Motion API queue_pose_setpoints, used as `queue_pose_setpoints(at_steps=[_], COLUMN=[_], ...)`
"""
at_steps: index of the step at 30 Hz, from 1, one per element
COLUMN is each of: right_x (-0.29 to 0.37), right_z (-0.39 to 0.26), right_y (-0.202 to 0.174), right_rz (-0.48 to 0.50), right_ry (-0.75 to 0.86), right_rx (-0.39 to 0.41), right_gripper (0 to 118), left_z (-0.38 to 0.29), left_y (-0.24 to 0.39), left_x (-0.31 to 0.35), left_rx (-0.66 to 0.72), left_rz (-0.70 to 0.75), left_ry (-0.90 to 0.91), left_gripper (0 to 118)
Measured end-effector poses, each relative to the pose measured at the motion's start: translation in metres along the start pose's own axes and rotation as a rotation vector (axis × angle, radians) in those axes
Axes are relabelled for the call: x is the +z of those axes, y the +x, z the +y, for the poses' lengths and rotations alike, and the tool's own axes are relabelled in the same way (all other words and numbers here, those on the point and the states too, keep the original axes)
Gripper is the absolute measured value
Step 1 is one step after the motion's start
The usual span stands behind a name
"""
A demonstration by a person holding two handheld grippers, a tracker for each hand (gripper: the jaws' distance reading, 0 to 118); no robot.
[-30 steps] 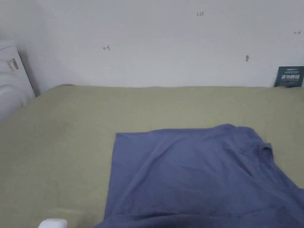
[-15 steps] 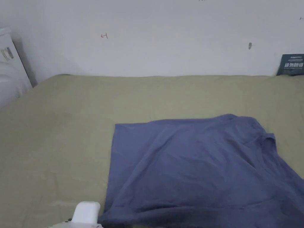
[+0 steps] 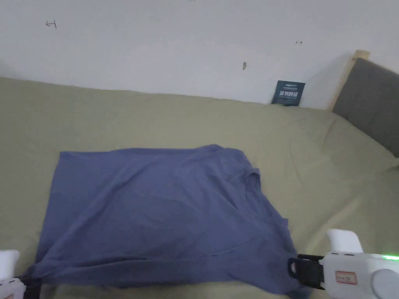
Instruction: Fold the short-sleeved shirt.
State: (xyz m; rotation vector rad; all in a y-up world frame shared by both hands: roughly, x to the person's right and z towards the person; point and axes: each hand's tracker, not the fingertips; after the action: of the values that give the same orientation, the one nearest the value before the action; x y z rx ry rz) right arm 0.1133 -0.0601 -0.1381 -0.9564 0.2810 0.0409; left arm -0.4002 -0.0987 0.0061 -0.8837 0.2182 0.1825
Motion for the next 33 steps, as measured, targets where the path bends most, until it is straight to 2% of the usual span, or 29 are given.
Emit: queue_pose_setpoints(at_steps=[1,2,5,8,9,10,11,12,14,17,21,23,25,33], right_x=[-0.008,-0.018,-0.045,-0.070,-0.073,-0.075,-0.072,-0.067,-0.062,-0.048,-0.025,-0.015,-0.010,-0.009], right_z=[0.000,0.000,-0.003,-0.005,-0.007,-0.009,-0.013,-0.015,-0.016,-0.013,-0.004,0.008,0.024,0.104], right_y=[0.001,0.006,0.010,0.016,0.016,0.018,0.018,0.017,0.022,0.023,0.025,0.021,0.019,0.006], right_rz=[-0.005,0.030,0.019,-0.012,0.006,0.039,0.061,0.044,0.078,0.081,0.119,0.117,0.113,0.089], right_ry=[-0.040,-0.077,-0.126,-0.175,-0.175,-0.160,-0.134,-0.099,-0.089,-0.106,-0.120,-0.110,-0.108,-0.057], right_rx=[0.011,0.005,-0.054,-0.148,-0.191,-0.198,-0.187,-0.187,-0.223,-0.161,-0.129,-0.064,-0.058,0.057], right_gripper=[71,72,72,72,72,60,20,3,3,3,3,3,3,3], left_z=[0.000,-0.001,0.002,0.002,0.002,0.002,0.001,0.000,-0.002,-0.004,-0.001,0.004,0.016,0.083], left_y=[0.002,0.005,0.003,-0.002,-0.002,-0.002,-0.005,-0.006,-0.009,-0.013,-0.016,-0.019,-0.022,-0.033], left_x=[0.002,0.004,0.007,0.004,0.004,0.003,0.001,0.001,0.001,0.004,0.019,0.024,0.025,0.011], left_rx=[-0.003,0.013,0.017,0.023,0.021,0.026,0.029,0.032,0.032,0.022,-0.019,-0.020,-0.009,0.002], left_rz=[-0.001,-0.023,-0.029,-0.046,-0.042,-0.042,-0.051,-0.052,-0.065,-0.088,-0.126,-0.158,-0.171,-0.204], left_ry=[0.005,-0.008,0.002,0.000,-0.002,-0.007,-0.011,-0.013,-0.018,-0.010,0.009,0.017,0.001,0.017], left_gripper=[6,6,6,6,6,6,6,6,6,6,6,6,6,6])
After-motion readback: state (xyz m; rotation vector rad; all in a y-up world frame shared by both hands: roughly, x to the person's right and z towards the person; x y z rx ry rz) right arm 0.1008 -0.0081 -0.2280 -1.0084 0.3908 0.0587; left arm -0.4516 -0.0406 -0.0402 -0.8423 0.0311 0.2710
